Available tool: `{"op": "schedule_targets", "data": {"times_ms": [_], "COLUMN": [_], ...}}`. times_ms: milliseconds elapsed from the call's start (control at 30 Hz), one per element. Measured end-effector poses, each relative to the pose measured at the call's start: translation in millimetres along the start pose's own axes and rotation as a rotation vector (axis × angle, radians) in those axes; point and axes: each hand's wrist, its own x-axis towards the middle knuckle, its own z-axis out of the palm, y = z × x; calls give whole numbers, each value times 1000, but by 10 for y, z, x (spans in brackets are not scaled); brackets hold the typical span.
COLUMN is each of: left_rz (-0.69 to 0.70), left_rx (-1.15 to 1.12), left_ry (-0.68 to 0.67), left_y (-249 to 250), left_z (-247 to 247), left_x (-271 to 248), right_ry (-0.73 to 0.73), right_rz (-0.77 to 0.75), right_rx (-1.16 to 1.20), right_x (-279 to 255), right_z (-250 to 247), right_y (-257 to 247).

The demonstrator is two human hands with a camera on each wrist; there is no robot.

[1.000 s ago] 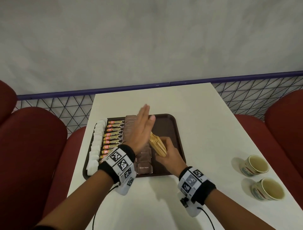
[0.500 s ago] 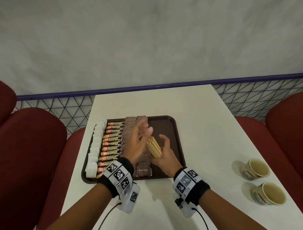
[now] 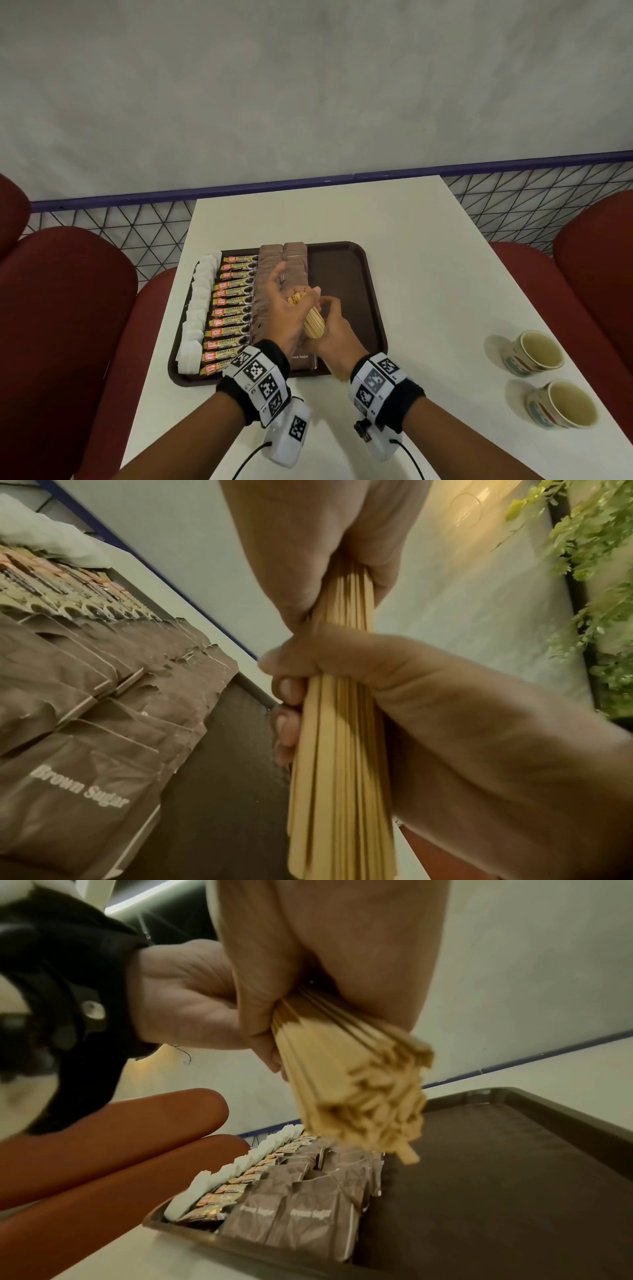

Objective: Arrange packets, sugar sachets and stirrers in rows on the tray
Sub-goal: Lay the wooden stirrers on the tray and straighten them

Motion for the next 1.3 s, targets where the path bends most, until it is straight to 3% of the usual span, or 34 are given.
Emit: {"op": "schedule_targets", "data": {"times_ms": [300,567,700,833,1100,1233,1300], "left_rz": [11,-36,-153,-224,-217,-379,-438], "left_rx": [73,43,74,240,512,367,286], "left_ry": [-4,9,-36,-208,-216,-148,-116], "left_y": [25,118,40,-73,-411,-618,-653], "left_z": [-48,72,17,23,139,236,295], "left_x": [114,169,201,160,366,465,509], "right_ry": [-183,-114,-43,-57,-24,4,-61], "right_rz": [125,129,174,199,277,328,379], "right_rx": [-109,-49,50,61,-17,-148,-162], "right_x": [-120,-76,21,89,80,131,172], "right_z": [-130,-210,-219,-205,-129,-206,-298], "right_y": [192,187,121,93,69,111,111]}}
